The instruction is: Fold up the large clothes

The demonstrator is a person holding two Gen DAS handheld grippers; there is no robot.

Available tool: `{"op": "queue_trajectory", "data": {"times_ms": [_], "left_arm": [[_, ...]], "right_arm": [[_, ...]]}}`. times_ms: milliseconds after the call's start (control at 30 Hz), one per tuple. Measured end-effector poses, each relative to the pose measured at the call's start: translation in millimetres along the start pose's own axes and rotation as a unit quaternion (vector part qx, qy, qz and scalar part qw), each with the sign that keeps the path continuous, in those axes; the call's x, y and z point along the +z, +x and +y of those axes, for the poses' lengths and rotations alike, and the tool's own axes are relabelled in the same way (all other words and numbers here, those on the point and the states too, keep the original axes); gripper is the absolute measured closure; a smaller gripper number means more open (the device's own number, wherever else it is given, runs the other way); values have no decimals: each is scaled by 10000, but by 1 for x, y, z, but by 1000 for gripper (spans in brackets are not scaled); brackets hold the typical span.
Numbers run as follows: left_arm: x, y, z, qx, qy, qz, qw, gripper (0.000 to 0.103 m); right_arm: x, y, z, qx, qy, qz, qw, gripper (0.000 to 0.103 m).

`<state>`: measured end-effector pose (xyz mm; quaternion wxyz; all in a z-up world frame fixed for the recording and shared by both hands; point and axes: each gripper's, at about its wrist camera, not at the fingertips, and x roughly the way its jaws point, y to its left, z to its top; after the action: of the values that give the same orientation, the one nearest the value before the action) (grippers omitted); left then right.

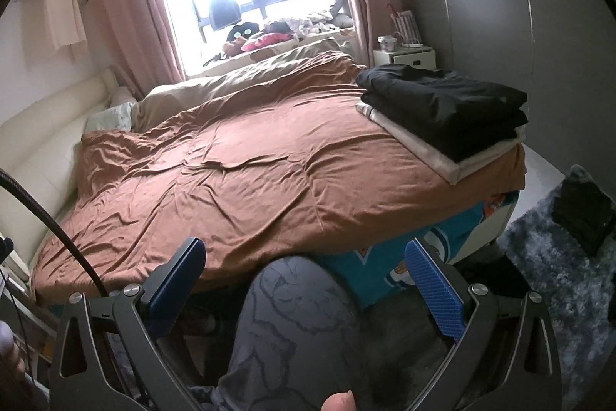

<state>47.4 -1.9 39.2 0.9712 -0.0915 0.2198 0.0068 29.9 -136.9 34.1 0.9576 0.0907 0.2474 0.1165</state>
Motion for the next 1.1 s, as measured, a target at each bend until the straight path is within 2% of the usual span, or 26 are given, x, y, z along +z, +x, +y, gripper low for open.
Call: {"op": "queue_trajectory", "data": {"times_ms": [367, 1100], "left_arm": [[-6, -5, -2, -34, -26, 41, 10000, 0], [-15, -8, 0, -76, -92, 117, 9999, 0]], "right_arm": [[-17, -7, 8, -14, 25, -62, 10000, 0], [-23, -16, 20, 24, -132, -56, 9999, 0]]}}
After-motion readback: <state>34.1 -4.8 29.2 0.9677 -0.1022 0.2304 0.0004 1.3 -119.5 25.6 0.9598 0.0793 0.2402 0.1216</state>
